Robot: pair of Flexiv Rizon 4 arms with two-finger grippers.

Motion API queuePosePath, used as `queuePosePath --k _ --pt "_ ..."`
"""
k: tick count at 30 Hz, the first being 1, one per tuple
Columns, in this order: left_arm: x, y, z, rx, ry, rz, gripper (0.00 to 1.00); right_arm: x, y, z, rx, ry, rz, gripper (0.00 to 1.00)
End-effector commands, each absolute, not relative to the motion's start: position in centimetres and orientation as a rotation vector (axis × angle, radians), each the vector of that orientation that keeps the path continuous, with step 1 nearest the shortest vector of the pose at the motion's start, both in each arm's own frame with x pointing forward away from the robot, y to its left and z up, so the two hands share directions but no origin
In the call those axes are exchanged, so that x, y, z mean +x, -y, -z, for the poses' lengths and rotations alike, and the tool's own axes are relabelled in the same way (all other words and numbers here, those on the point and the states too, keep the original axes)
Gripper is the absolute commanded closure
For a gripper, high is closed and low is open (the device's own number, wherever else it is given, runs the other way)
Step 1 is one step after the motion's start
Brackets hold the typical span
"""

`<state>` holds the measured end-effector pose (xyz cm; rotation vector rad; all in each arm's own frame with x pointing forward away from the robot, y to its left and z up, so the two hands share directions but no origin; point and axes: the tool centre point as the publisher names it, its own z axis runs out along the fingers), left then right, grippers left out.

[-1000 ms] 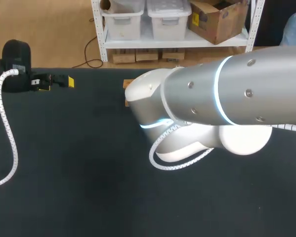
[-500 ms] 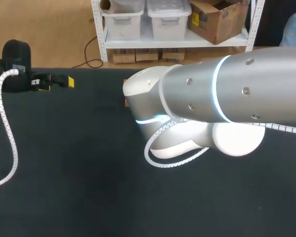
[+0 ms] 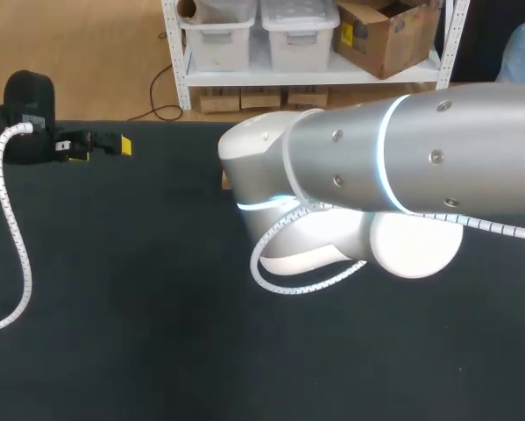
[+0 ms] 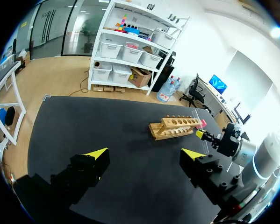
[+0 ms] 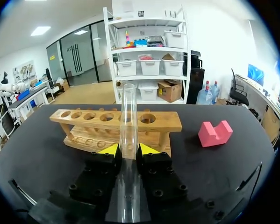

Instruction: Grasp the test tube, adjust it, and insert it.

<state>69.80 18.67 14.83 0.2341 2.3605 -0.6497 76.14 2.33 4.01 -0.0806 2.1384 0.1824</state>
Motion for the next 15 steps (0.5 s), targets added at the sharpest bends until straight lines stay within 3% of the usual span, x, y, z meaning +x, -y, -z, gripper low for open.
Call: queuePosePath --k 1,15 --pt "69.80 -18.64 -14.86 0.233 -2.362 0.648 0.00 76.64 -2.66 -4.08 -0.094 -2.271 -0.169 1.00" --pt "69.80 -18.64 -14.86 0.233 -2.362 0.648 0.00 77.06 -2.76 -3.41 -0.107 -2.306 -0.155 1.00"
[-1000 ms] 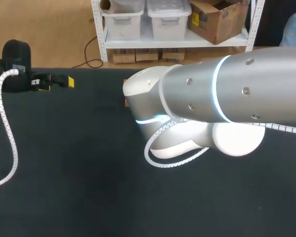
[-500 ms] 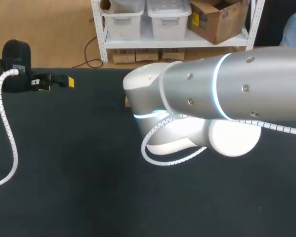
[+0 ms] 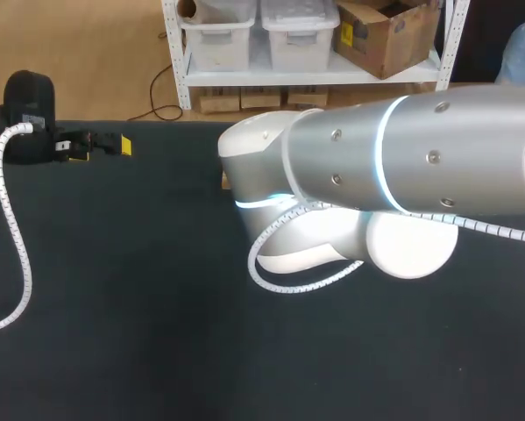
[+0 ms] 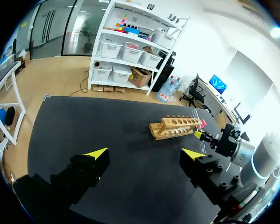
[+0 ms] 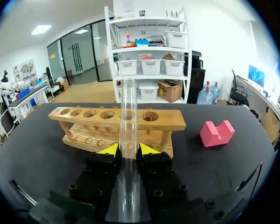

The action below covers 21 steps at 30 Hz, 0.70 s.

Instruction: Grasp the test tube, adjust it, and insert it.

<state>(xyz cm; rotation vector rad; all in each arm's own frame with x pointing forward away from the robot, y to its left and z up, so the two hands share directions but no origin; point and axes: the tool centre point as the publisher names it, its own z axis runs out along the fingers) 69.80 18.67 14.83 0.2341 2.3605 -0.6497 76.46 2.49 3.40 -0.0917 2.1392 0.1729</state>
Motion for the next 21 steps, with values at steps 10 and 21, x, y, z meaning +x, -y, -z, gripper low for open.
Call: queuePosePath --k 10,21 --pt "69.80 -18.64 -14.86 0.233 -2.362 0.648 0.00 77.10 -2.64 -3.35 -0.113 -2.362 -0.163 1.00" --pt "69.80 -18.64 -14.86 0.233 -2.362 0.648 0.00 77.15 -2.64 -3.12 -0.134 -2.408 -0.153 1.00"
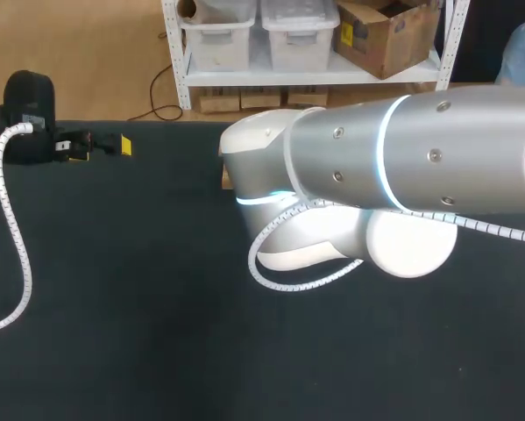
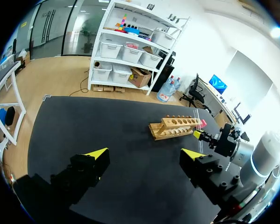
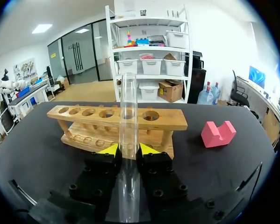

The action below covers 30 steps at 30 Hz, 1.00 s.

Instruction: Grasp the test tube, adjust it, and insert it.

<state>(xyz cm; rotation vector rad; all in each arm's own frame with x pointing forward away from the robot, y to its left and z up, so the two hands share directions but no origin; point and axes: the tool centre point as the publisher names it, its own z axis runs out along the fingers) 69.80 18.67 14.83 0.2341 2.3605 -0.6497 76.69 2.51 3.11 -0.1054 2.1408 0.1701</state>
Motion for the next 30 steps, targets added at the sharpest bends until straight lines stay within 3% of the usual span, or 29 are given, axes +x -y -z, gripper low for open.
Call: queuePosePath --k 1,30 --pt "69.80 -18.64 -14.86 0.233 -2.362 0.648 0.00 77.17 -2.64 -3.04 -0.142 -2.418 -0.154 1.00" --pt "69.80 -18.64 -14.86 0.233 -2.362 0.648 0.00 77.27 -2.75 -2.74 -0.212 -2.607 -0.124 1.00"
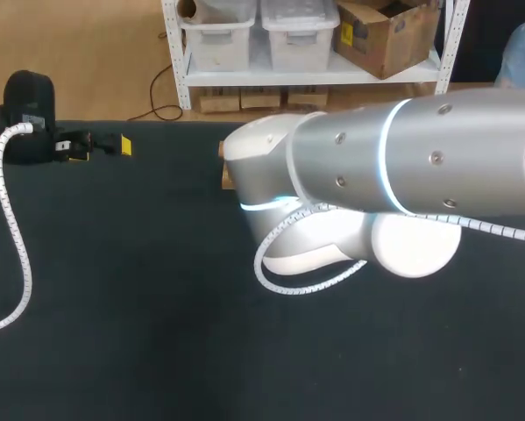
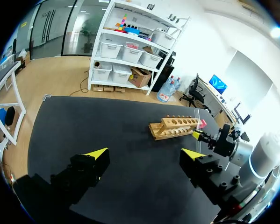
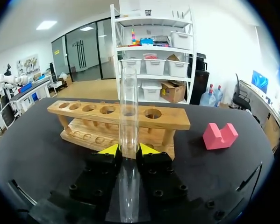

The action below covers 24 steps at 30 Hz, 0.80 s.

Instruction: Grasp the test tube, adjust it, and insert it.

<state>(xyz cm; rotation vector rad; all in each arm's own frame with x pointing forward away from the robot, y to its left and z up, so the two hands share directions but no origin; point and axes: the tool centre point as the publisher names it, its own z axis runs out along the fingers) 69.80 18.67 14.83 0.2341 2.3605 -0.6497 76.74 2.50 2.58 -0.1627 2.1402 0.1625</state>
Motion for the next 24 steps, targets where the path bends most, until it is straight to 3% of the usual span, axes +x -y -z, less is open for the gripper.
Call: queuePosePath --k 1,24 --pt "69.80 -18.64 -14.86 0.233 -2.362 0.648 0.00 77.27 -2.75 -2.74 -0.212 -2.610 -0.122 1.00" --pt "69.80 -18.64 -14.86 0.233 -2.362 0.648 0.00 77.12 -2.27 -2.57 -0.314 -2.749 -0.087 1.00"
